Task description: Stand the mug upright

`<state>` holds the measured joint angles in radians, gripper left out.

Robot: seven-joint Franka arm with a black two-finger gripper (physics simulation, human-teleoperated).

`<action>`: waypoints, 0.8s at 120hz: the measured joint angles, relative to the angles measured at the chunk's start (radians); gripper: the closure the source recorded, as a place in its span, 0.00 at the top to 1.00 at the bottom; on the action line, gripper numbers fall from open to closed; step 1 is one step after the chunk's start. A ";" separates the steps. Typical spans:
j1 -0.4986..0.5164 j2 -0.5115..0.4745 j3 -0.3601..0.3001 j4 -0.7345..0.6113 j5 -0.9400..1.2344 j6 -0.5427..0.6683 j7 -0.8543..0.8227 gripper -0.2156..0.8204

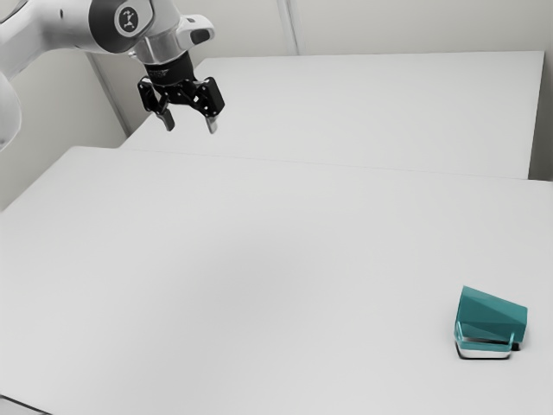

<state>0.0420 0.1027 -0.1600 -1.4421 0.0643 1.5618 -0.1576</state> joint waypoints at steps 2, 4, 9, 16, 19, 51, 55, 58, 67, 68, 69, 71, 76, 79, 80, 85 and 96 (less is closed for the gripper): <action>-0.001 0.000 -0.001 0.000 0.000 0.000 0.000 0.79; -0.002 -0.001 -0.002 0.001 0.001 0.001 0.000 0.79; -0.005 -0.001 -0.004 0.001 0.002 0.002 -0.001 0.79; -0.010 -0.001 -0.005 0.001 0.002 0.004 -0.002 0.79; -0.010 -0.001 -0.006 0.000 0.003 0.004 -0.002 0.79; 0.020 -0.029 -0.007 -0.075 -0.156 0.022 -0.007 0.79; 0.026 -0.034 -0.007 -0.104 -0.196 0.031 -0.007 0.79; 0.030 -0.040 -0.007 -0.132 -0.226 0.042 -0.007 0.79; 0.045 -0.058 -0.015 -0.217 -0.304 0.087 -0.005 0.79; 0.047 -0.059 -0.017 -0.226 -0.312 0.094 -0.005 0.79; 0.048 -0.060 -0.018 -0.236 -0.321 0.100 -0.005 0.79; 0.049 -0.062 -0.021 -0.253 -0.337 0.114 -0.004 0.79; 0.051 -0.064 -0.027 -0.293 -0.378 0.149 -0.001 0.79; 0.049 -0.065 -0.030 -0.313 -0.403 0.170 0.001 0.79; 0.048 -0.065 -0.030 -0.319 -0.411 0.177 0.002 0.79; 0.045 -0.064 -0.038 -0.348 -0.455 0.211 0.009 0.79; 0.031 -0.044 -0.055 -0.393 -0.562 0.284 0.033 0.79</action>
<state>0.0727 0.0591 -0.2148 -1.8347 -0.4972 1.8454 -0.1243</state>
